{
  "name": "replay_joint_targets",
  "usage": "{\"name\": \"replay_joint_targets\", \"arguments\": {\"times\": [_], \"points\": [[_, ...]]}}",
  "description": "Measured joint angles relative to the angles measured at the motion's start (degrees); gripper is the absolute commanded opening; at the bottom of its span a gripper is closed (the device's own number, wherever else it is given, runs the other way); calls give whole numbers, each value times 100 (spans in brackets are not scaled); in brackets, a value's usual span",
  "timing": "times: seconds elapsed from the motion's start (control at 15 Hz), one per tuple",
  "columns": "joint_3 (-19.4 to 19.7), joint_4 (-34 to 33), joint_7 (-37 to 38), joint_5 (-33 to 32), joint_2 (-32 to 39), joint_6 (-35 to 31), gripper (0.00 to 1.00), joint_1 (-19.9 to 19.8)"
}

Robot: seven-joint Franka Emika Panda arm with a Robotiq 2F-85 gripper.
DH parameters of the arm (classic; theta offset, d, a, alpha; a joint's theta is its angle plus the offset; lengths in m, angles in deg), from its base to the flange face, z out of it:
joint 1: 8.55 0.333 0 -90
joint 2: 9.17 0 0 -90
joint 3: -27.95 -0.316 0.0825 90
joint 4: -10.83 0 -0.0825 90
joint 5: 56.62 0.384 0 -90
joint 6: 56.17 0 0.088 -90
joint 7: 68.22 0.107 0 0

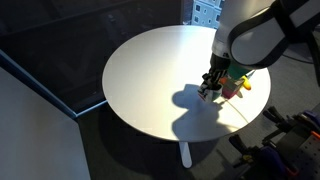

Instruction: Remove the block with a number from the stack and place it on the table

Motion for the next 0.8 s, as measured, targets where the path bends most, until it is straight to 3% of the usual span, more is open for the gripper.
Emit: {"name": "replay_joint_targets", "arguments": {"times": [0.47,0.53,0.6,0.67,0.8], "points": [[121,-116,0,-16,464,-226,4,75],[137,-133,0,-21,516,-239,8,100],[154,-156,2,-24,561,-244,42,132],[172,-176,3,-24,599,-244,43,163],[197,-204,8,-24,651,-244,57,214]]}}
